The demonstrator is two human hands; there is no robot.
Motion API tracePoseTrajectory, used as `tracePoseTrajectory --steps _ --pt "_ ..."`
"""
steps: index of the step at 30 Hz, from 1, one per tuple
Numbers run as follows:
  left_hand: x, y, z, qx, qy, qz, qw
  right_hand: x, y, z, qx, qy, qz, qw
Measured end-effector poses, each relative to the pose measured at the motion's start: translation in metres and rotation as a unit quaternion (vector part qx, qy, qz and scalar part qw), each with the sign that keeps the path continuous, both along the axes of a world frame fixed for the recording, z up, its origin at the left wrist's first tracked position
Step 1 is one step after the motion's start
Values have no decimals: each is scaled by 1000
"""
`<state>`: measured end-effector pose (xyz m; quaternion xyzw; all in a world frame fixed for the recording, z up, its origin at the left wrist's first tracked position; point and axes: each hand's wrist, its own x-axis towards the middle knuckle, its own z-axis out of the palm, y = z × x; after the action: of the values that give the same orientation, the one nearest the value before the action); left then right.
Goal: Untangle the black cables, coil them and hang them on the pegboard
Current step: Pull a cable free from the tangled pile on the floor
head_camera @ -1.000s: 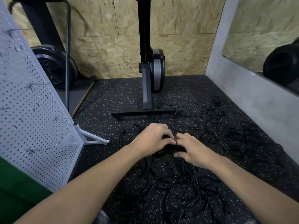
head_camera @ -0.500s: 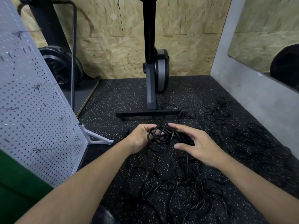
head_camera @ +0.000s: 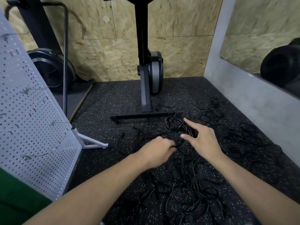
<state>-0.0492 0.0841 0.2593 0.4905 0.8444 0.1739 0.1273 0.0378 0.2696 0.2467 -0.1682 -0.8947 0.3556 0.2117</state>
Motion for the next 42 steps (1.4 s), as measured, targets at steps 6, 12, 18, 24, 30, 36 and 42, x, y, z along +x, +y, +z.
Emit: tracePoseTrajectory --steps 6,12,18,24,30,36,42 --pt "-22 -13 14 92 219 -37 971 0 16 -4 90 -139 107 980" --pt "-31 -17 8 174 183 -24 967 8 -19 -1 79 -222 254 938" --pt "-51 -31 1 197 6 76 977 9 -24 10 -11 -143 271 952" --pt "-58 -41 0 187 -153 140 960 10 -27 18 -134 -108 255 952" --pt "-51 -39 -13 195 -343 92 914 9 -23 23 -227 -17 220 948" --pt "-40 -34 -15 108 -395 77 909 5 -20 19 -347 -7 194 918" --pt "-31 -25 -24 2 -210 86 974 3 -19 17 -357 -11 174 918"
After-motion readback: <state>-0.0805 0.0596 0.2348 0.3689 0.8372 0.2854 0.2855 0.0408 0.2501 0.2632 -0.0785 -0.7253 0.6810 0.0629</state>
